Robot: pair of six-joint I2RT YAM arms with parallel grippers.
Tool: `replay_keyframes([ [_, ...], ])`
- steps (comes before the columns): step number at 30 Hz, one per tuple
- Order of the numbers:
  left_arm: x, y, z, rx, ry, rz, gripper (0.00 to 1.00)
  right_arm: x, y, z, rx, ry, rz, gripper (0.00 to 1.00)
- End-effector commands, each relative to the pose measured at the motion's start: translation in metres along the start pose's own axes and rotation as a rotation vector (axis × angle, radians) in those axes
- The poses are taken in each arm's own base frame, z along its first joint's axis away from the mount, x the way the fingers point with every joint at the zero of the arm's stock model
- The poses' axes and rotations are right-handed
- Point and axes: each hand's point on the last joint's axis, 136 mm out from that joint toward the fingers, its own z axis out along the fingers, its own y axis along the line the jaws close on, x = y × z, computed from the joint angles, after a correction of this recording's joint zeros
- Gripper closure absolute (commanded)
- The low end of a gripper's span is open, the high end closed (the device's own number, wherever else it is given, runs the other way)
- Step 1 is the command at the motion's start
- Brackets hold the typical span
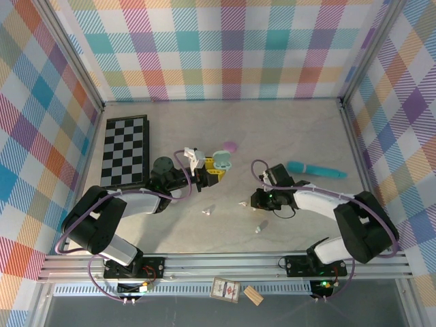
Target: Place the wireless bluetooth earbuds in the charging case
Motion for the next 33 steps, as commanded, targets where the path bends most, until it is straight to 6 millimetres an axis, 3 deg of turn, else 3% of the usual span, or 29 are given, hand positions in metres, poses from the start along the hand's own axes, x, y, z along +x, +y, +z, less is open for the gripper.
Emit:
replay_keyframes([
  [1, -0.013, -0.005, 0.002, 0.011, -0.033, 0.051, 0.71, -0.015, -0.015, -0.019, 0.142, -0.102, 0.047, 0.81],
  [8, -0.010, -0.002, 0.004, 0.006, -0.027, 0.056, 0.71, -0.044, -0.029, -0.055, 0.369, -0.339, 0.066, 0.81],
  [13, -0.007, 0.000, 0.008, 0.006, -0.021, 0.056, 0.71, -0.057, -0.015, -0.075, 0.413, -0.416, 0.046, 0.82],
  [21, -0.006, -0.002, 0.015, 0.031, -0.020, 0.054, 0.71, -0.072, 0.044, -0.093, 0.253, -0.461, -0.087, 0.82],
  [25, -0.009, -0.007, 0.017, 0.061, -0.020, 0.045, 0.71, -0.079, 0.093, -0.105, 0.054, -0.484, -0.224, 0.82],
  [29, -0.010, -0.016, 0.017, 0.099, -0.008, 0.038, 0.71, -0.078, 0.134, -0.126, -0.124, -0.521, -0.374, 0.83],
  [33, -0.010, -0.023, 0.016, 0.131, 0.005, 0.029, 0.71, -0.075, 0.157, -0.146, -0.212, -0.557, -0.492, 0.83],
])
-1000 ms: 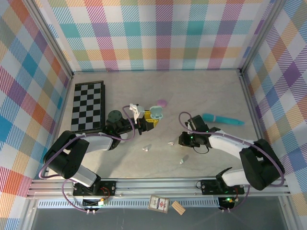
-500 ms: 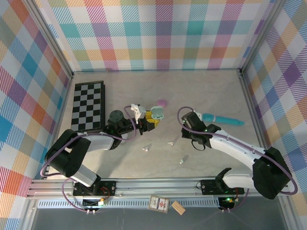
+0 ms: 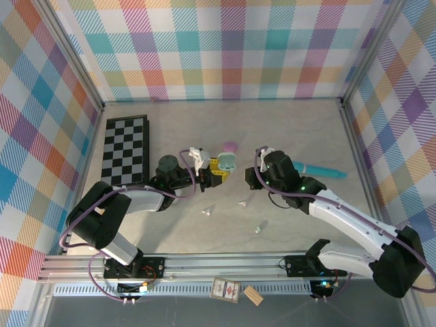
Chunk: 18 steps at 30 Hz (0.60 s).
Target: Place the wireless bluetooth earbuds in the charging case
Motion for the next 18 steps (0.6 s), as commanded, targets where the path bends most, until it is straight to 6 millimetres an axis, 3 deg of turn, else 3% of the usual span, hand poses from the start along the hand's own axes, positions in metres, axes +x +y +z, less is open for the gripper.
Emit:
replay_keyframes([
  [1, -0.018, -0.018, 0.003, 0.082, -0.020, 0.038, 0.71, -0.032, 0.044, -0.022, -0.189, -0.096, -0.139, 0.83],
  [5, -0.018, -0.023, 0.004, 0.111, -0.018, 0.033, 0.71, -0.046, 0.064, -0.036, -0.273, -0.133, -0.182, 0.82],
  [10, -0.028, -0.030, 0.004, 0.150, -0.058, 0.030, 0.71, -0.049, 0.081, -0.037, -0.357, -0.126, -0.224, 0.82],
  [18, -0.032, -0.035, 0.002, 0.170, -0.067, 0.019, 0.71, -0.042, 0.080, -0.028, -0.354, -0.095, -0.242, 0.82],
])
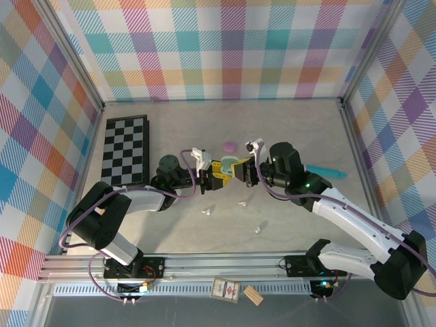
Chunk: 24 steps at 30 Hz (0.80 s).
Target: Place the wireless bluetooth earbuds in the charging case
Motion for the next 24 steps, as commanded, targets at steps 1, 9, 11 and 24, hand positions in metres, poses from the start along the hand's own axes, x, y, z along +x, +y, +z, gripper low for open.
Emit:
replay_keyframes([
  [1, -0.025, -0.015, 0.001, 0.060, -0.055, 0.066, 0.71, -0.012, 0.009, -0.001, -0.035, -0.030, -0.041, 0.82],
  [9, -0.030, -0.018, 0.000, 0.068, -0.066, 0.074, 0.71, -0.006, -0.001, 0.002, 0.009, -0.026, -0.025, 0.81],
  [11, -0.032, -0.019, 0.000, 0.067, -0.073, 0.076, 0.71, -0.002, -0.003, 0.004, 0.011, -0.018, -0.020, 0.81],
  [24, -0.037, -0.020, -0.001, 0.071, -0.089, 0.078, 0.71, 0.006, -0.011, 0.010, 0.039, -0.004, 0.008, 0.81],
])
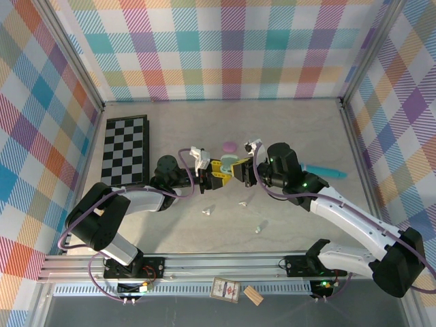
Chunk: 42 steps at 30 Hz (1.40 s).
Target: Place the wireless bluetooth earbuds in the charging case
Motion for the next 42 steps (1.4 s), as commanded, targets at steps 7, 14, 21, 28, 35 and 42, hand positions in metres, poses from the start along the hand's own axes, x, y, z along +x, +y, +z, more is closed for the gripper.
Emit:
replay_keyframes([
  [7, -0.027, -0.014, 0.000, 0.041, -0.060, 0.081, 0.71, 0.002, -0.003, 0.004, 0.012, -0.006, 0.015, 0.75],
  [14, -0.027, -0.011, -0.002, 0.025, -0.078, 0.086, 0.71, -0.008, 0.001, -0.016, 0.019, -0.059, 0.016, 0.53],
  [21, -0.028, -0.001, -0.012, -0.008, -0.096, 0.073, 0.71, 0.016, -0.010, -0.048, 0.075, -0.083, 0.102, 0.35],
  [28, -0.032, 0.002, -0.016, -0.021, -0.102, 0.084, 0.71, 0.106, -0.052, -0.070, 0.285, 0.105, 0.353, 0.33],
  [35, -0.033, 0.003, -0.017, -0.031, -0.105, 0.088, 0.71, 0.198, -0.061, -0.064, 0.319, 0.340, 0.617, 0.35],
  [42, -0.036, 0.001, -0.018, -0.031, -0.108, 0.092, 0.71, 0.231, -0.050, -0.037, 0.207, 0.387, 0.804, 0.42],
])
